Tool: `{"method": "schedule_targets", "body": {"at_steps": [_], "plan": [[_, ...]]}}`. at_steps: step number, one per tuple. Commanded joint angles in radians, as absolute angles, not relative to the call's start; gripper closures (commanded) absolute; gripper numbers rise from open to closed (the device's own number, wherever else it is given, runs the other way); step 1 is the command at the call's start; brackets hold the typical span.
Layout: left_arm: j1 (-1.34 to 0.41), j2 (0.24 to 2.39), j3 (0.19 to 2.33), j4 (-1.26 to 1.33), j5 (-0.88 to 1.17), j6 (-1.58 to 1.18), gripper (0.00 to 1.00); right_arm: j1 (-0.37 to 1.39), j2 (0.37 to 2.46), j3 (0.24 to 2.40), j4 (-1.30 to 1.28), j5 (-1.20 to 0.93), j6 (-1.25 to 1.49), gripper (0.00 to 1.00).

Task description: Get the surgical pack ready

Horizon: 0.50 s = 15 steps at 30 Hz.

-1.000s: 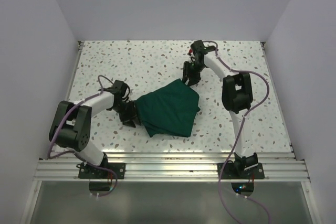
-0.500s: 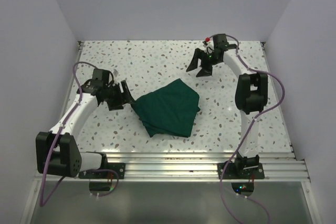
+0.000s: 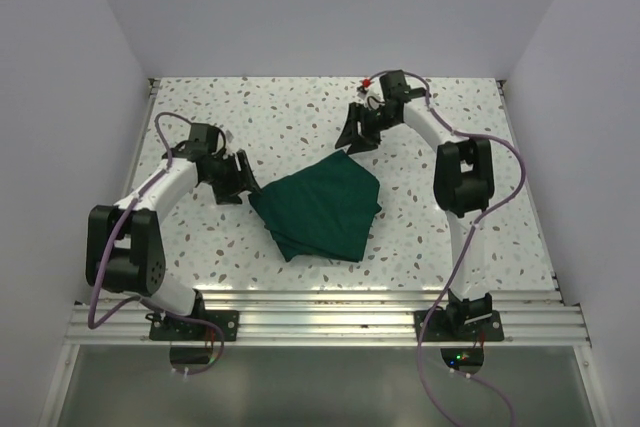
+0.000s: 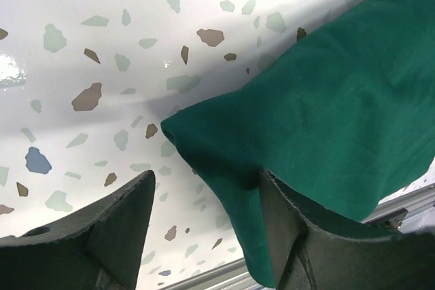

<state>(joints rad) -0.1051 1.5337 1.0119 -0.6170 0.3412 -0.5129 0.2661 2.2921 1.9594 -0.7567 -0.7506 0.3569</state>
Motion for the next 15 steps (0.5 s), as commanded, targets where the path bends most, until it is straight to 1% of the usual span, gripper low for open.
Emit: {"method": "schedule_targets", "body": {"at_steps": [1, 4, 8, 12, 13, 14, 15], "plan": [[-0.1, 1.535, 1.051, -0.569, 0.374, -0.514, 0.35, 0.262, 2.29, 1.993, -0.791, -0.75, 0.333, 0.46], [-0.1, 1.542, 1.049, -0.568, 0.377, -0.511, 0.39, 0.267, 2.302, 1.993, -0.805, -0.756, 0.318, 0.5], [-0.1, 1.551, 1.04, -0.561, 0.385, -0.511, 0.45, 0.279, 2.313, 1.997, -0.831, -0.733, 0.302, 0.5], [-0.1, 1.558, 1.04, -0.555, 0.39, -0.511, 0.57, 0.281, 2.324, 2.003, -0.845, -0.706, 0.287, 0.51], [-0.1, 1.56, 1.04, -0.555, 0.396, -0.508, 0.58, 0.282, 2.324, 2.011, -0.85, -0.703, 0.281, 0.52], [-0.098, 1.562, 1.04, -0.554, 0.399, -0.508, 0.63, 0.282, 2.33, 2.016, -0.862, -0.698, 0.278, 0.55], [-0.1, 1.568, 1.039, -0.552, 0.4, -0.508, 0.65, 0.284, 2.336, 2.022, -0.865, -0.693, 0.278, 0.57]]}}
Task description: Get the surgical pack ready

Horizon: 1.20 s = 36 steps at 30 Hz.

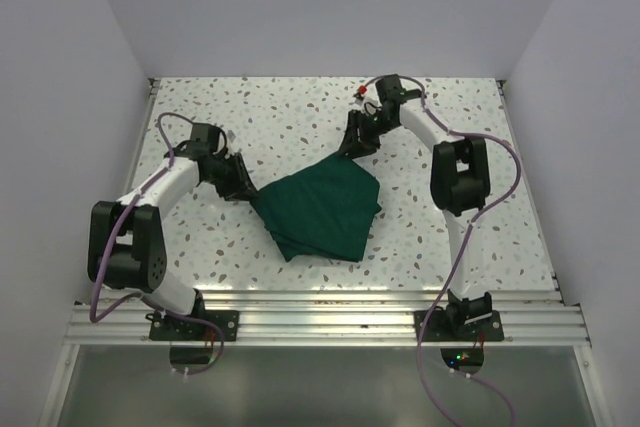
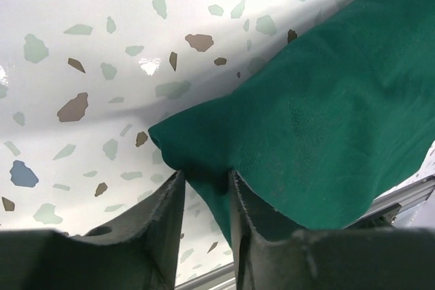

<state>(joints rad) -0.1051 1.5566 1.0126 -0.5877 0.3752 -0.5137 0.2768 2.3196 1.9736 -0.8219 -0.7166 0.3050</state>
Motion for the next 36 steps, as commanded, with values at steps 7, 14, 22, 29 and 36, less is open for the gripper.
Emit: {"method": "schedule_targets", "body": {"at_steps": [7, 14, 22, 29, 36], "plan": [[-0.1, 1.586, 1.028, -0.557, 0.394, -0.505, 1.0, 0.284, 2.35, 2.023, -0.856, -0.687, 0.287, 0.89], [-0.097, 1.527, 0.968, -0.586, 0.281, -0.502, 1.0, 0.258, 2.327, 2.017, -0.792, -0.568, 0.364, 1.0], [-0.1, 1.384, 0.994, -0.699, 0.183, -0.46, 0.34, 0.258, 2.275, 2.089, -0.914, -0.536, 0.348, 0.21], [-0.288, 1.195, 1.06, -0.743, 0.073, -0.397, 0.22, 0.244, 2.028, 1.868, -1.054, -0.351, 0.38, 0.01], [-0.713, 1.141, 1.014, -0.612, -0.11, -0.293, 0.19, 0.18, 1.652, 1.439, -0.943, -0.449, 0.48, 0.01]]}}
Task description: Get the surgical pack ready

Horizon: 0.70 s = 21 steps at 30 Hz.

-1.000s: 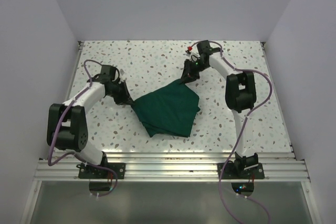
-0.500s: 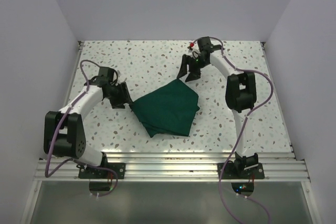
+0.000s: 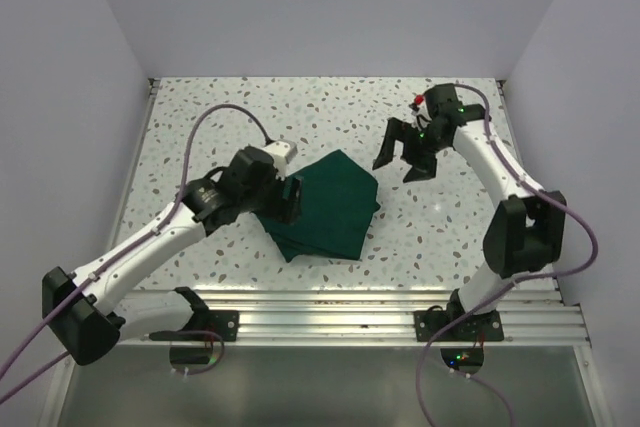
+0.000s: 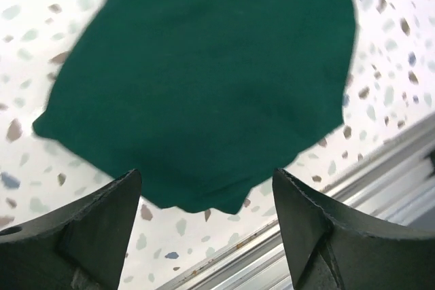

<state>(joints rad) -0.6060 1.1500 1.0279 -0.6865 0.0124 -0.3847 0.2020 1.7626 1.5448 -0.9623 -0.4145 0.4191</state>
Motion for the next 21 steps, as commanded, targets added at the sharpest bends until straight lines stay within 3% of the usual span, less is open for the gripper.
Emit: {"method": "schedule_targets", "body": {"at_steps": [1, 8, 17, 20, 21], "plan": [[-0.769, 1.156, 1.012, -0.608, -0.11, -0.27, 0.18, 0.178, 1.585, 1.41, -0.943, -0.451, 0.482, 0.01], [-0.985, 1.291, 1.034, -0.615, -0.187, -0.074, 0.21, 0.17, 1.363, 1.204, -0.945, -0.448, 0.523, 0.01], [-1.157, 1.38, 1.015, -0.598, -0.336, -0.005, 0.27, 0.167, 1.253, 1.083, -0.882, -0.483, 0.617, 0.01], [-1.177, 1.416, 1.006, -0.581, -0.359, -0.005, 0.33, 0.167, 1.243, 1.063, -0.874, -0.486, 0.626, 0.01], [-1.181, 1.428, 1.006, -0.581, -0.364, -0.008, 0.39, 0.167, 1.235, 1.057, -0.873, -0.486, 0.629, 0.01]]}}
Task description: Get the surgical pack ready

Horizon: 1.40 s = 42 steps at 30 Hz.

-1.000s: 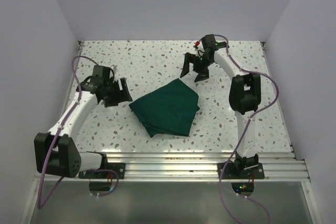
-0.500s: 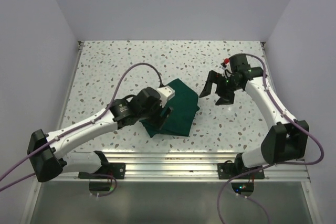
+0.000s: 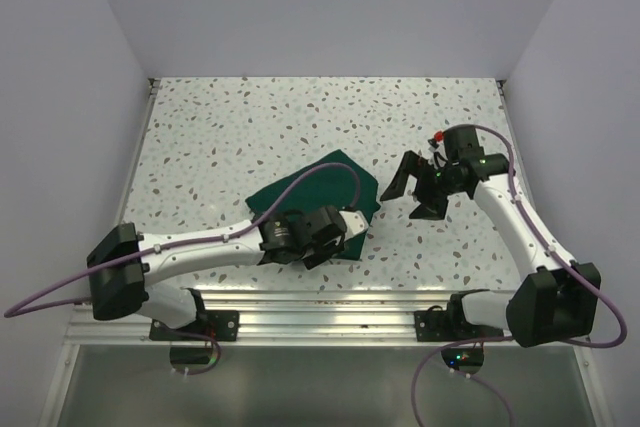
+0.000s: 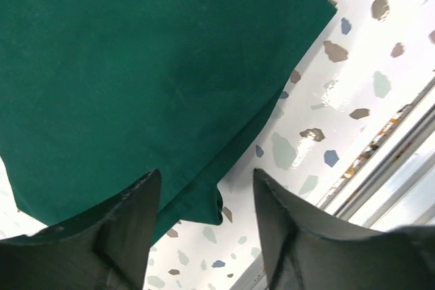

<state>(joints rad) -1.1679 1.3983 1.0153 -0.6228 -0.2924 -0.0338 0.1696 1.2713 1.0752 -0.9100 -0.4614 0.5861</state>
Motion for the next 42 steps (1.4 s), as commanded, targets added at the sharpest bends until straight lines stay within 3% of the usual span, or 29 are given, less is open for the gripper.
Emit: {"method": "schedule_targets", "body": {"at_steps": [1, 3, 16, 22, 42], "plan": [[-1.183, 1.455, 1.006, -0.583, -0.37, -0.017, 0.41, 0.167, 1.23, 1.049, -0.87, -0.492, 0.635, 0.01], [-1.186, 1.476, 0.999, -0.575, -0.386, -0.026, 0.45, 0.167, 1.22, 1.022, -0.85, -0.503, 0.656, 0.01], [-1.189, 1.52, 0.997, -0.548, -0.46, -0.054, 0.45, 0.169, 1.201, 0.945, -0.798, -0.541, 0.681, 0.01], [-1.189, 1.531, 1.011, -0.5, -0.399, -0.04, 0.37, 0.169, 1.207, 0.945, -0.793, -0.551, 0.68, 0.01], [-1.177, 1.546, 0.954, -0.436, -0.414, -0.04, 0.62, 0.302, 1.166, 0.844, -0.669, -0.546, 0.88, 0.04]]}}
